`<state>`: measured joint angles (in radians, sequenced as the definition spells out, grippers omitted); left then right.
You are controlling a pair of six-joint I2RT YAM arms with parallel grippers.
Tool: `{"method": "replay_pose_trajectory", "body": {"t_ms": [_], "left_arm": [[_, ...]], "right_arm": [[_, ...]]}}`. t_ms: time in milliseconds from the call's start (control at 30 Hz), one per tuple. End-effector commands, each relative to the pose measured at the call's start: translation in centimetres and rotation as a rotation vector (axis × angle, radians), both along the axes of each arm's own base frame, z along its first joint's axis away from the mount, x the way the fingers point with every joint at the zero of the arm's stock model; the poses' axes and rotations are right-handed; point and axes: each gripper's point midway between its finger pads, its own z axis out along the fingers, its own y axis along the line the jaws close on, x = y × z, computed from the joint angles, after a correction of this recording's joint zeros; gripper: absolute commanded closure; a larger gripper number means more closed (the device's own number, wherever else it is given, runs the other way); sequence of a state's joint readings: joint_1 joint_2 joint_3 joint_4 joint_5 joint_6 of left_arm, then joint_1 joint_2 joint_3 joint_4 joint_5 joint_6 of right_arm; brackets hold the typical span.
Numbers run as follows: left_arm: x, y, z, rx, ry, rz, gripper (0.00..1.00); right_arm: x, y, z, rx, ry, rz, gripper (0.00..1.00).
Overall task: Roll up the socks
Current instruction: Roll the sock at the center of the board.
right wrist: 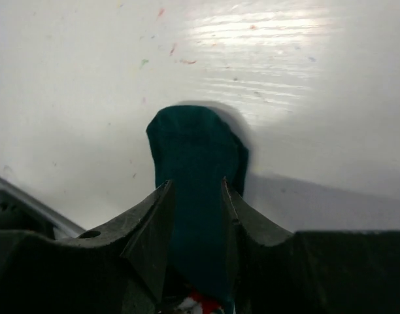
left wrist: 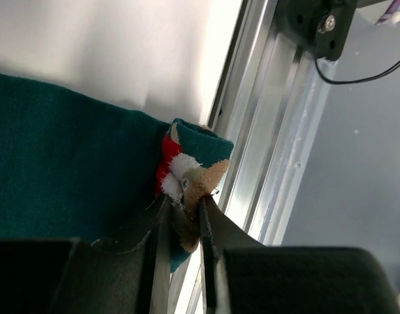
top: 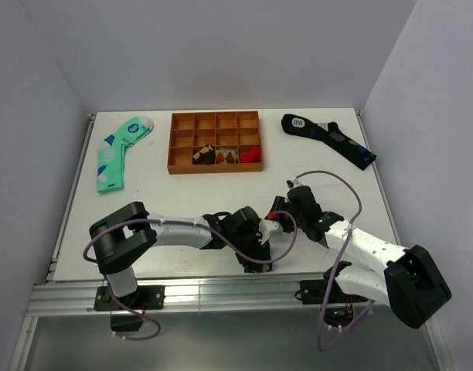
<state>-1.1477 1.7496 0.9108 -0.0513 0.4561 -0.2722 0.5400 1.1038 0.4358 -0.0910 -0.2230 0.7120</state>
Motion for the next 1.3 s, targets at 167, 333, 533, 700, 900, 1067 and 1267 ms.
{"method": "replay_pose_trajectory", "body": {"t_ms": [167, 333, 533, 700, 900, 1067, 1267], "left_arm": [[-0.2, 6.0, -5.2, 0.325, 0.137, 0.129, 0.96], [0.0, 5.9, -5.1, 0.326, 0.129, 0.125, 0.96], [0.4, 6.5, -6.1, 0.374, 0.124, 0.143, 0.96], [1.5, 7.1, -6.4, 0.404, 0.119, 0.175, 0.96], [2.8, 7.1, -5.4, 0.38, 0.156, 0.185, 0.96], [3.4, 9.4, -4.8, 0.467, 0.168, 0.154, 0.96], [4.7, 10.3, -3.8, 0.408, 0.241, 0.175, 0.96]], "right_arm": [[1.8, -2.9, 1.1, -0.054, -0.02, -0.234, 0.58], [3.1, -5.1, -0.2, -0.072, 0.047, -0.301, 0.6], [3.9, -5.8, 0.7, -0.057, 0.019, -0.33, 0.6], [3.2, -5.3, 1.9, 0.041, -0.057, -0.319, 0.62], [1.1, -3.1, 4.1, 0.255, -0.225, -0.186, 0.63], [-0.3, -2.3, 4.8, 0.33, -0.35, -0.107, 0.65], [-1.9, 0.5, 5.1, 0.341, -0.409, -0.024, 0.65]]}}
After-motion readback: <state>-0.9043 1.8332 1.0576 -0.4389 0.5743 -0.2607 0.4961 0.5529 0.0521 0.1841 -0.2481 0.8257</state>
